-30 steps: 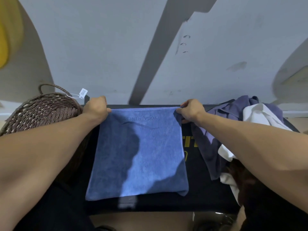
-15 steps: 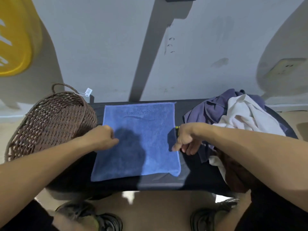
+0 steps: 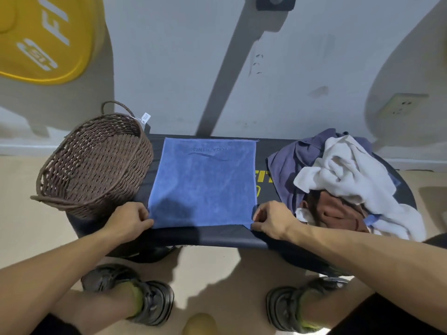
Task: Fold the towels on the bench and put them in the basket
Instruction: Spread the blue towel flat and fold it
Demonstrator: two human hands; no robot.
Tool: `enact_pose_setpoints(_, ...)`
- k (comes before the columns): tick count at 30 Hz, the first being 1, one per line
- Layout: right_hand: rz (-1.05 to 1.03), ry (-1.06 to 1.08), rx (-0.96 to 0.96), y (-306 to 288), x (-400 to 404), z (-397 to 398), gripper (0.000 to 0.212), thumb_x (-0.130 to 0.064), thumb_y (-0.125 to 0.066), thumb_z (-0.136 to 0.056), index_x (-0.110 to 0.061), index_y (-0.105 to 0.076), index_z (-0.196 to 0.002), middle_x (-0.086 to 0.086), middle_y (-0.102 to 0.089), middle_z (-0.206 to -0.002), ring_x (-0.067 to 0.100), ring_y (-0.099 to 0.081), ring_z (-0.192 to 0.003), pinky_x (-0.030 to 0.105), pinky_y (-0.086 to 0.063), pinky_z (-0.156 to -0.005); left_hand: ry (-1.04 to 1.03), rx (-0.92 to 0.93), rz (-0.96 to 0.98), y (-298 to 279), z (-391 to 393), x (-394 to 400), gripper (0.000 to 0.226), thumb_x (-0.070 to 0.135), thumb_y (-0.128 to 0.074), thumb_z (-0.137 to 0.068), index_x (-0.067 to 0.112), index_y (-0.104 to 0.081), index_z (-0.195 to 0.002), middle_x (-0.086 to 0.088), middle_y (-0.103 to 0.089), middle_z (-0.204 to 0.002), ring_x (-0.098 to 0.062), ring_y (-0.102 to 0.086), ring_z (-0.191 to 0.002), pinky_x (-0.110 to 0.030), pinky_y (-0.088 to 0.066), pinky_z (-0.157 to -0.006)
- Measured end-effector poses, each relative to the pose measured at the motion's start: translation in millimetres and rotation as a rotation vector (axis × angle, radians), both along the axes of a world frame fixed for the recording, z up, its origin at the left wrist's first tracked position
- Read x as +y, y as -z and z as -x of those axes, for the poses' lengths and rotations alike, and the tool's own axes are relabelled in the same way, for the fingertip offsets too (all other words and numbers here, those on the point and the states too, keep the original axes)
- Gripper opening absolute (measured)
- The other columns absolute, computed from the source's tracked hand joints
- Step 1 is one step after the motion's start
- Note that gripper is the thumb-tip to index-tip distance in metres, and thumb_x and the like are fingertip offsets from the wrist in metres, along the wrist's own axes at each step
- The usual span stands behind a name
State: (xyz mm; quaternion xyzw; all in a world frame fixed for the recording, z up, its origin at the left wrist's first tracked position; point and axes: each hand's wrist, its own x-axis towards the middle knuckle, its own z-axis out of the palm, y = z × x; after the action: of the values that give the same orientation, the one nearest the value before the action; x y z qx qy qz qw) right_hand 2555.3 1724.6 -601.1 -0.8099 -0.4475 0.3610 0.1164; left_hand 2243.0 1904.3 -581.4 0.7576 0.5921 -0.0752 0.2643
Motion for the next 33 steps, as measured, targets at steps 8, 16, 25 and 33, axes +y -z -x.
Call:
enact_pose_setpoints(8,-0.229,0.514,0.251,-19.5,15.6,7.6,0.009,-0.013,-0.068,-0.085,-0.008,-0.060,-0.087,0.008,-0.067,-0.079,0.020,-0.062,-0.068,0.038,-0.057,-0.073,-0.329,-0.526,0.101,-10.2,-1.6,17.8,0.012,0.013,-0.075,-0.084,0.004,-0.069,-0.081,-0.008,-0.063,-0.074,-0.021,-0.055,-0.073,-0.029,-0.043,-0.067)
enact_pose_setpoints(16,-0.480,0.765,0.654,-47.0,47.9,7.0,0.025,-0.002,-0.060,-0.092,-0.017,-0.053,-0.073,0.003,-0.056,-0.072,0.020,-0.056,-0.068,0.038,-0.052,-0.067,-0.504,-0.566,0.208,-2.1,2.1,16.9,0.016,0.014,-0.060,-0.097,0.005,-0.063,-0.084,-0.012,-0.056,-0.074,-0.022,-0.050,-0.067,-0.028,-0.038,-0.059)
enact_pose_setpoints(25,-0.273,0.535,0.366,-38.9,6.0,-3.9,0.035,-0.021,-0.084,-0.078,-0.009,-0.057,-0.095,0.003,-0.065,-0.072,0.006,-0.058,-0.053,0.014,-0.044,-0.046,-0.505,-0.345,0.424,-2.5,8.2,11.6,0.020,0.027,-0.072,-0.088,0.011,-0.061,-0.084,-0.006,-0.059,-0.078,-0.018,-0.050,-0.061,-0.026,-0.036,-0.054)
enact_pose_setpoints(33,0.130,0.355,0.183,3.8,-31.5,-2.9,0.020,-0.031,-0.074,-0.087,-0.015,-0.073,-0.076,-0.001,-0.060,-0.048,0.014,-0.051,-0.046,0.024,-0.042,-0.046,-0.290,-0.070,0.416,5.1,11.1,-2.3,0.020,0.021,-0.072,-0.089,0.001,-0.069,-0.085,-0.009,-0.063,-0.069,-0.019,-0.047,-0.051,-0.023,-0.034,-0.048)
